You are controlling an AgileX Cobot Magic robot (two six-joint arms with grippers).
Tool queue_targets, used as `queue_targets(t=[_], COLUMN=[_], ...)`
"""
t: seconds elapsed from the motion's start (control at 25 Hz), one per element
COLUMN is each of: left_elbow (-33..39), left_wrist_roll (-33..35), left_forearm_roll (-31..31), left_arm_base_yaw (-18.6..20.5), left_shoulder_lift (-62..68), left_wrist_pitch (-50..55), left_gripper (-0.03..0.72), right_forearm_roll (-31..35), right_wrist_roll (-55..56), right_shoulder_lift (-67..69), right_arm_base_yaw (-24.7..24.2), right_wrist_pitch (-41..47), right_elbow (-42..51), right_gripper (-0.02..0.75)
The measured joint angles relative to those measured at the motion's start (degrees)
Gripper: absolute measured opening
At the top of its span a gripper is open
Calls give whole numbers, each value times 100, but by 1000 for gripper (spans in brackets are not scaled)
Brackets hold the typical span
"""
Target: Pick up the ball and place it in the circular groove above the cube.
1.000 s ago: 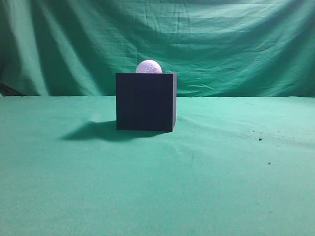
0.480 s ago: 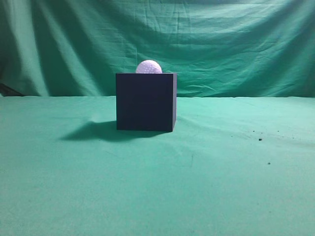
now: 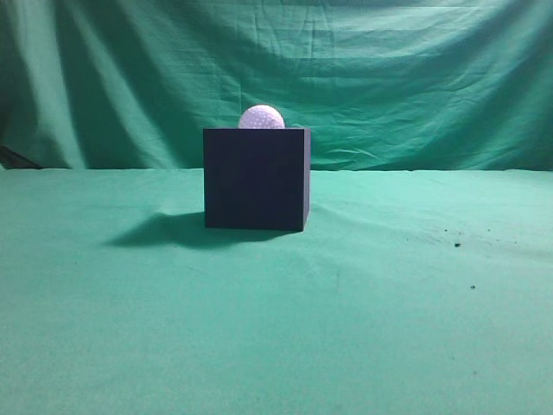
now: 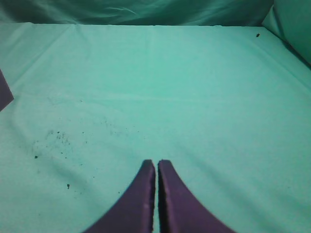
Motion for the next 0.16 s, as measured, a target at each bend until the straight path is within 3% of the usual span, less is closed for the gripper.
queue_targets(t=[0.16], left_elbow=[0], left_wrist_roll=[0], left_forearm_roll=[0], left_arm_base_yaw=[0], left_shoulder_lift=[0], left_wrist_pitch=[0], left_gripper=[0], right_forearm_roll=[0], right_wrist_roll=[0], right_shoulder_lift=[0], right_arm_base_yaw=[0], right_wrist_pitch=[0], right_elbow=[0], right_gripper=[0])
